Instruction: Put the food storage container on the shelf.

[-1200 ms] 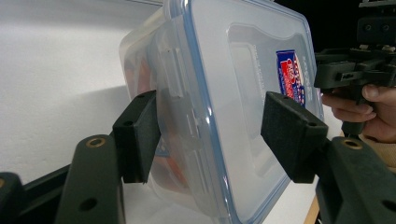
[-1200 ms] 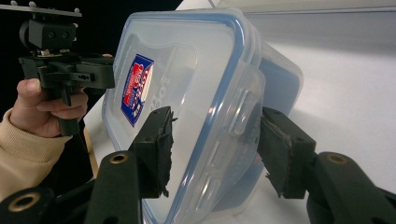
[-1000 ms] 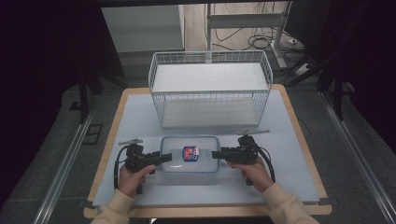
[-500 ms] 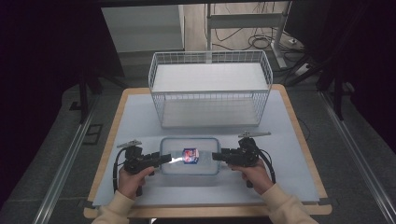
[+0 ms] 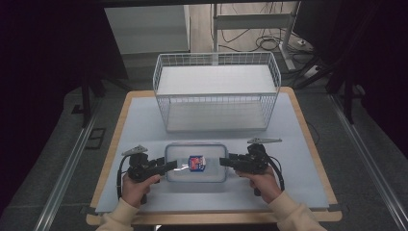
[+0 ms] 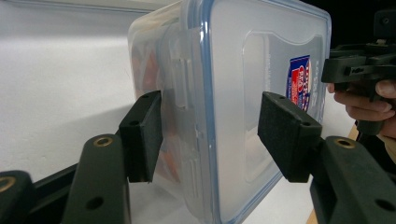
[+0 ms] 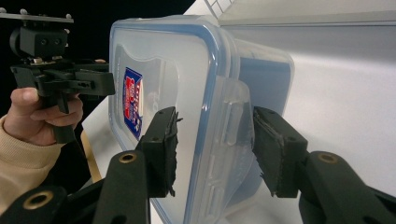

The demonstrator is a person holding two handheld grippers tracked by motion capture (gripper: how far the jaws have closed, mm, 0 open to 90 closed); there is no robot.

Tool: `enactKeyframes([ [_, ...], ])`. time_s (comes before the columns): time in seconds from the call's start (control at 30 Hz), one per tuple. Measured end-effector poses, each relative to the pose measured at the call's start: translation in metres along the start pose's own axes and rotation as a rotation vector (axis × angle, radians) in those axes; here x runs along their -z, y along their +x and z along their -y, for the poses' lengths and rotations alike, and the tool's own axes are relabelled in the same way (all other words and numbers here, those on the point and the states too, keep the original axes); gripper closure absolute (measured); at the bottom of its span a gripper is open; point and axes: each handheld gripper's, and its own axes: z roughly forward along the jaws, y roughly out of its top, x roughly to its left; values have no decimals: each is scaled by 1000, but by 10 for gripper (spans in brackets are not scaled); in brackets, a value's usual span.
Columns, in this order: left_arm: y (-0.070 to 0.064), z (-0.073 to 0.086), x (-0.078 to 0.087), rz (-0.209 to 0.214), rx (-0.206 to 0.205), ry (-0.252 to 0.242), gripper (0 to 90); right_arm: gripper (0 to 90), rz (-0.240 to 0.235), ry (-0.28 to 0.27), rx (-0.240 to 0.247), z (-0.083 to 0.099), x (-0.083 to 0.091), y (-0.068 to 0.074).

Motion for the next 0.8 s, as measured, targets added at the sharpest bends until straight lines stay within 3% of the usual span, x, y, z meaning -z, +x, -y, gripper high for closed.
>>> enactKeyframes([
  [0.1,-2,-1,1,-8,-7,-7,421,522,8,-1,16,0,0,2],
  [0.17,-6,-2,1,-24,-35,-12,422,520,15,1,40,-1,1,2],
  [0.53,-12,-9,4,-28,-38,-36,423,520,12,-18,37,-6,6,4],
  [0.8,-17,-17,3,-18,-45,-44,425,520,20,-41,71,-14,15,7],
])
